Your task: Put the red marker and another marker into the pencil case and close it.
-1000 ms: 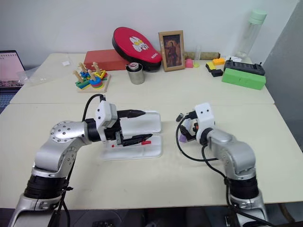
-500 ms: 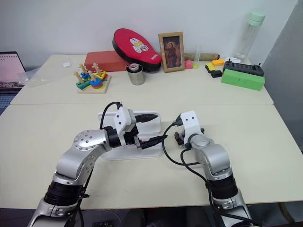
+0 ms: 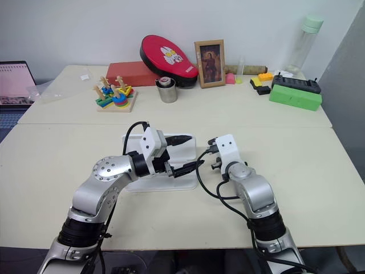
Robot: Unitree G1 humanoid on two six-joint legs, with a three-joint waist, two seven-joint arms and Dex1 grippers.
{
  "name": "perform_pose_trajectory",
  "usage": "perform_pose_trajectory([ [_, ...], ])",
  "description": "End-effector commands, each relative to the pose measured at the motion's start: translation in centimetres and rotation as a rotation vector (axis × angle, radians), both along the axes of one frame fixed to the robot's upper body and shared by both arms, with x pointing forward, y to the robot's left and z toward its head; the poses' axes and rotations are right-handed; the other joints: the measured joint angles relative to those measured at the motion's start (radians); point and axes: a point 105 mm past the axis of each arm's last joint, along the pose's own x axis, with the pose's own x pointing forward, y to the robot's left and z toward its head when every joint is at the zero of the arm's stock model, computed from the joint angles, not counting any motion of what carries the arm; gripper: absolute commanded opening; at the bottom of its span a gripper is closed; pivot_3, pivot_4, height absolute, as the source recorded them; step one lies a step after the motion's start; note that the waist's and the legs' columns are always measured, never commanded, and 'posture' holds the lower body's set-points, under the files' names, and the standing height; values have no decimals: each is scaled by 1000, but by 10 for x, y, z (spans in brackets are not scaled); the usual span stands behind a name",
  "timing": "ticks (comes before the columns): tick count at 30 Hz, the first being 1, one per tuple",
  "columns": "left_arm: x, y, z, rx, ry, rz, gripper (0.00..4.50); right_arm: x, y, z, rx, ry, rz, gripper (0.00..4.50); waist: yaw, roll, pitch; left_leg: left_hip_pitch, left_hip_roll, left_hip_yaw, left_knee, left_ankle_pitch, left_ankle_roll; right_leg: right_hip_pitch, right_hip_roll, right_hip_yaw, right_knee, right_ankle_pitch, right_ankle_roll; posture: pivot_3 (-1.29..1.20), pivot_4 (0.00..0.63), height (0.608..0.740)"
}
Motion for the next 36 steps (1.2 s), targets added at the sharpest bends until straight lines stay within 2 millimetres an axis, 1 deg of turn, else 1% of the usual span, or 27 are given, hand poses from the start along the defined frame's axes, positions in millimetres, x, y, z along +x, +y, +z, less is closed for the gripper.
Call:
perform_pose_trajectory([
  [1, 1, 1, 25, -77, -73, 18, 4500, 14, -34, 18, -20, -73, -151, 1096, 1, 0, 0, 0, 0, 0, 0, 0, 0, 0, 0, 0, 0, 0, 0, 0, 150, 740],
  [2, 2, 5, 28, -87, -77, 35, 4500, 20, -37, 35, 42, -132, -182, 1096, 2, 0, 0, 0, 0, 0, 0, 0, 0, 0, 0, 0, 0, 0, 0, 0, 150, 740],
  [3, 2, 8, 30, -90, -80, 46, 4500, 24, -38, 46, 89, -171, -200, 1096, 1, 0, 0, -1, 0, 0, 0, 0, 0, 0, 0, 0, 0, 0, 0, 0, 150, 740],
  [4, 2, 10, 31, -91, -81, 53, 4500, 26, -38, 52, 120, -192, -210, 1096, 0, 0, 0, -1, 0, 0, 0, 0, 0, -1, 0, 0, 0, 0, 0, 0, 150, 740],
  [6, 0, 24, 31, -74, -83, 96, 4500, 33, -33, 77, 147, -291, -155, 1096, -6, 0, 0, -2, 0, 0, -1, 0, 0, -2, 0, 0, 0, 0, 0, 0, 150, 740],
  [7, -3, 33, 31, -66, -83, 121, 4500, 35, -26, 92, 151, -360, -91, 1096, -13, 1, 0, -2, 0, 0, -1, 0, 0, -3, 0, 0, 0, 0, 0, 0, 150, 740],
  [9, -10, 53, 33, -58, -75, 175, 4500, 31, 0, 129, 207, -509, 101, 1096, -22, 1, 0, -2, 0, 1, -2, 0, 0, -4, 0, 1, 0, 0, 0, 0, 150, 740],
  [10, -14, 62, 34, -53, -72, 201, 4500, 26, 13, 145, 248, -569, 193, 1096, -34, 1, 1, -2, 0, 1, -3, 0, 0, -4, 0, 1, 0, 0, -1, 0, 150, 740],
  [11, -20, 72, 36, -67, -61, 229, 4500, 16, 30, 158, 298, -606, 318, 1096, -38, 2, 1, -2, 0, 2, -3, 0, 0, -5, 0, 2, 0, 0, -1, 0, 150, 740],
  [13, -35, 89, 34, -87, -17, 264, 4500, -7, 62, 166, 310, -624, 582, 1096, -41, 2, 1, -2, 1, 1, -4, 0, 0, -5, 0, 2, 0, -1, -1, 0, 150, 740],
  [15, -50, 105, 22, -61, 41, 307, 4500, -21, 83, 156, 316, -558, 767, 1096, -39, 2, 1, -2, 1, 1, -4, -1, 1, -5, 0, 1, -1, -1, -2, 0, 150, 740],
  [17, -62, 120, 6, -21, 85, 364, 4500, -32, 98, 149, 281, -538, 892, 1096, -36, 2, 1, -2, 1, 2, -4, -2, 3, -4, 0, 1, -1, -1, -2, 0, 150, 740],
  [20, -78, 146, -20, 26, 139, 479, 4500, -50, 122, 132, 243, -444, 1069, 1096, -28, 2, 1, -2, 1, 3, -3, -2, 2, -4, -1, 2, -1, -1, -2, 0, 150, 740],
  [21, -84, 153, -26, 36, 150, 507, 4500, -56, 129, 124, 218, -410, 1126, 1096, -25, 1, 1, -2, 1, 3, -3, -2, 2, -4, -1, 1, -1, -2, -3, 0, 150, 740],
  [23, -92, 161, -31, 31, 154, 553, 4500, -65, 140, 109, 165, -356, 1214, 1096, -17, 1, 1, -2, 1, 2, -2, -2, 2, -5, -1, 1, -1, -2, -3, 0, 150, 740],
  [24, -93, 165, -31, 35, 139, 579, 4500, -68, 144, 101, 140, -334, 1242, 1096, -19, 0, 1, -2, 1, 3, -2, -2, 2, -5, -1, 1, -1, -5, -8, 0, 150, 740],
  [26, -98, 168, -36, 30, 144, 605, 4500, -69, 153, 82, 67, -288, 1281, 1096, -17, 0, 0, 0, 1, 5, -2, -2, 2, -5, -1, 3, -1, -7, -6, 0, 150, 740],
  [29, -104, 167, -40, 14, 157, 615, 4500, -69, 162, 62, 12, -237, 1309, 1096, -13, -2, -1, 0, 1, 5, -2, -2, 2, -5, -1, 3, -1, -7, -6, 0, 150, 740],
  [31, -107, 166, -42, 8, 160, 618, 4500, -65, 168, 54, -16, -217, 1308, 1096, -13, -2, -1, 0, 1, 5, -2, -2, 2, -5, -1, 3, -1, -7, -6, 0, 150, 740],
  [36, -112, 162, -43, 2, 175, 614, 4500, -58, 180, 40, -72, -196, 1306, 1096, -12, -2, -1, -1, 2, 5, -2, -2, 2, -5, 0, 3, -1, -6, -4, 0, 150, 740],
])
